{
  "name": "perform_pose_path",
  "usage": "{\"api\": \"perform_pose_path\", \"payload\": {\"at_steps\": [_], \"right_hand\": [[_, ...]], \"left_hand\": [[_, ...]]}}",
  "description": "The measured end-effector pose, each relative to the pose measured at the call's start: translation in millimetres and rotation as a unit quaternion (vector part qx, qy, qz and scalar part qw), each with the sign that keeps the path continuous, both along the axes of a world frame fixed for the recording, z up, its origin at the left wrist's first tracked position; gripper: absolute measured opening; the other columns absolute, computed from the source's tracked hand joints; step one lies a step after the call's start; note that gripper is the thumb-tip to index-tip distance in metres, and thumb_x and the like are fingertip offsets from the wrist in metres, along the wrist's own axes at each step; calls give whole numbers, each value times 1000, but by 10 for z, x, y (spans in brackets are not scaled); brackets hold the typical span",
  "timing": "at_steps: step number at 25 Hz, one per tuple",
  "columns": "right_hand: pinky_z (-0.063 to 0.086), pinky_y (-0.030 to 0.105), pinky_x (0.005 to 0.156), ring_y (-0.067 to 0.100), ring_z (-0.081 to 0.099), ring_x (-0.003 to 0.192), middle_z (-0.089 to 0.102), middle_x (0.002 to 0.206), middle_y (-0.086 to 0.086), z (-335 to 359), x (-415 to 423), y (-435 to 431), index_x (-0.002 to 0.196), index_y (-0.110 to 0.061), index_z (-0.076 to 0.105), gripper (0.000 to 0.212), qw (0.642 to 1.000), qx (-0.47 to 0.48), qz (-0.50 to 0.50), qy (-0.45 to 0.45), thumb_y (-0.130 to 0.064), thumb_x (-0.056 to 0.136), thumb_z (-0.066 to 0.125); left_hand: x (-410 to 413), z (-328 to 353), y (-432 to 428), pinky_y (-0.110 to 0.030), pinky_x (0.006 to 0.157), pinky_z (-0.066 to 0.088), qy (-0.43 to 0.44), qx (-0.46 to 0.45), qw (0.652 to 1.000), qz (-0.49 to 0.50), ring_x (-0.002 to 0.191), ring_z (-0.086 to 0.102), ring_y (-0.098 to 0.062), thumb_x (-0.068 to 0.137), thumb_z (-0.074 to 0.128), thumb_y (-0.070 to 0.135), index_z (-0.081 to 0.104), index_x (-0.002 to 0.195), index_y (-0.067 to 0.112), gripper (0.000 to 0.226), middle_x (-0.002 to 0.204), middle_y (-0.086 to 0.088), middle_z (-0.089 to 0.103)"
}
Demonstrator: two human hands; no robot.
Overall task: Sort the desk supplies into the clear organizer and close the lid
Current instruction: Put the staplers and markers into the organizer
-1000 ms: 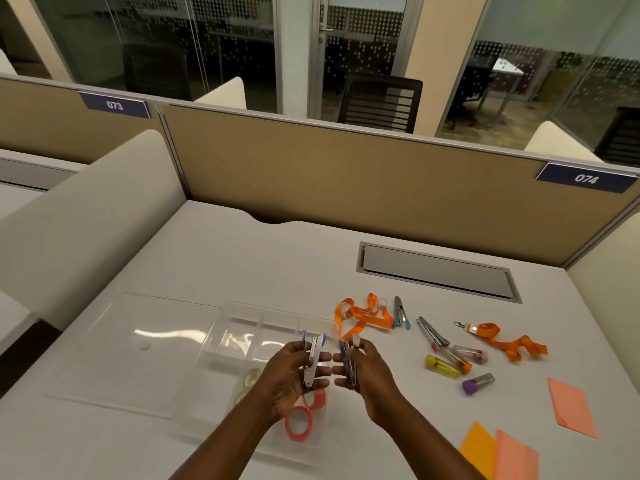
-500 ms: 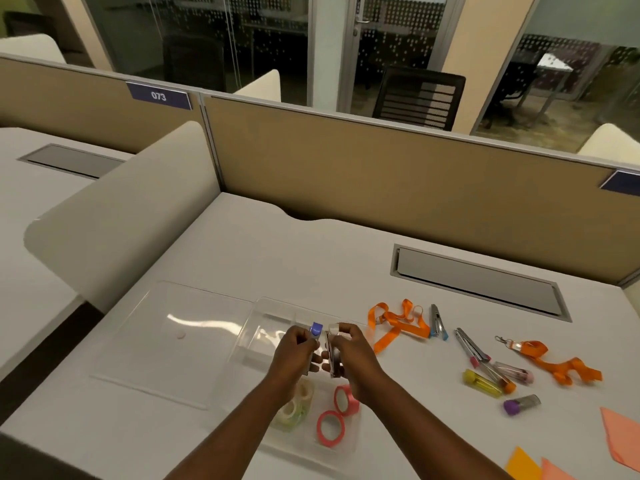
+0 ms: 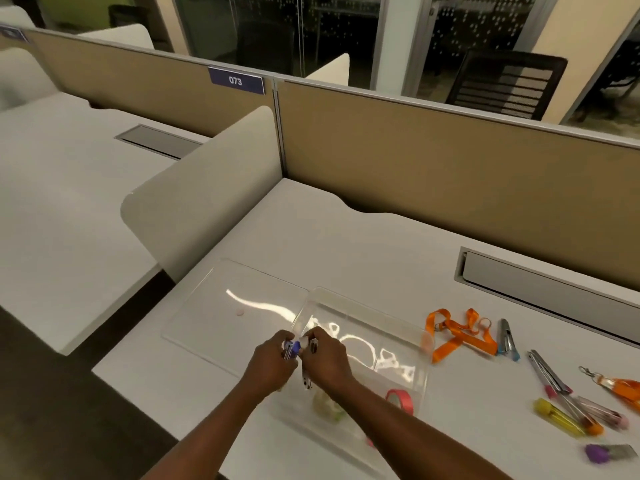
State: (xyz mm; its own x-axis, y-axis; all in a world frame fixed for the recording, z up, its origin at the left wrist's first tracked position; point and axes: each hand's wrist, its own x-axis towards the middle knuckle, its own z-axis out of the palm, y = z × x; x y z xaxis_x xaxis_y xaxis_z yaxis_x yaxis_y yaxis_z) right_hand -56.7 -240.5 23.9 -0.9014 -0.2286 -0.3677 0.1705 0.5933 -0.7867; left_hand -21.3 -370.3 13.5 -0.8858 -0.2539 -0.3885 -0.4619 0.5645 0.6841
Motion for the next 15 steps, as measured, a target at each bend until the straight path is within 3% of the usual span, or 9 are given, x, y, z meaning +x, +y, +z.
{"api": "perform_pose_path", "payload": {"at_steps": [2, 5, 8, 11, 15], "right_hand": [[56, 34, 69, 18, 67, 75, 71, 88, 2, -75, -10, -79, 98, -20, 62, 17, 1000, 20, 12, -2, -23, 82, 60], [47, 31, 64, 22, 64, 77, 69, 89, 4, -146, -51, -112, 95, -18, 60, 12, 997, 68, 38, 12, -21, 83, 57], [44, 32, 63, 25, 63, 79, 68, 89, 7, -221, -93, -91, 91, -13, 60, 11, 988, 132, 76, 40, -17, 85, 51], [42, 30, 64, 28, 65, 83, 67, 91, 10, -277, -94, -87, 89, -8, 63, 14, 976, 178, 106, 64, -10, 90, 49], [44, 29, 65, 26, 67, 84, 69, 93, 12, -300, -120, -25, 87, -8, 63, 13, 972, 182, 120, 84, -11, 93, 52]], "left_hand": [[-4, -76, -12, -27, 65, 53, 17, -64, 998, -19, 68, 65, -14, 80, 68, 15, 59, 110, 21, 32, 76, 4, 66], [-7, -158, 57, -31, 64, 54, 52, -138, 988, -37, 72, 65, -16, 81, 65, 16, 60, 104, 18, 23, 81, 1, 69], [28, -229, 143, -25, 60, 44, 54, -192, 978, -63, 77, 64, -18, 87, 59, 19, 58, 104, 20, 17, 88, -1, 65], [59, -315, 215, -20, 61, 37, 54, -207, 974, -77, 82, 64, -19, 93, 51, 21, 57, 106, 19, 15, 93, -3, 64], [88, -391, 271, -17, 72, 43, 58, -209, 973, -73, 91, 66, -16, 98, 48, 27, 55, 118, 18, 23, 106, -2, 66]]}}
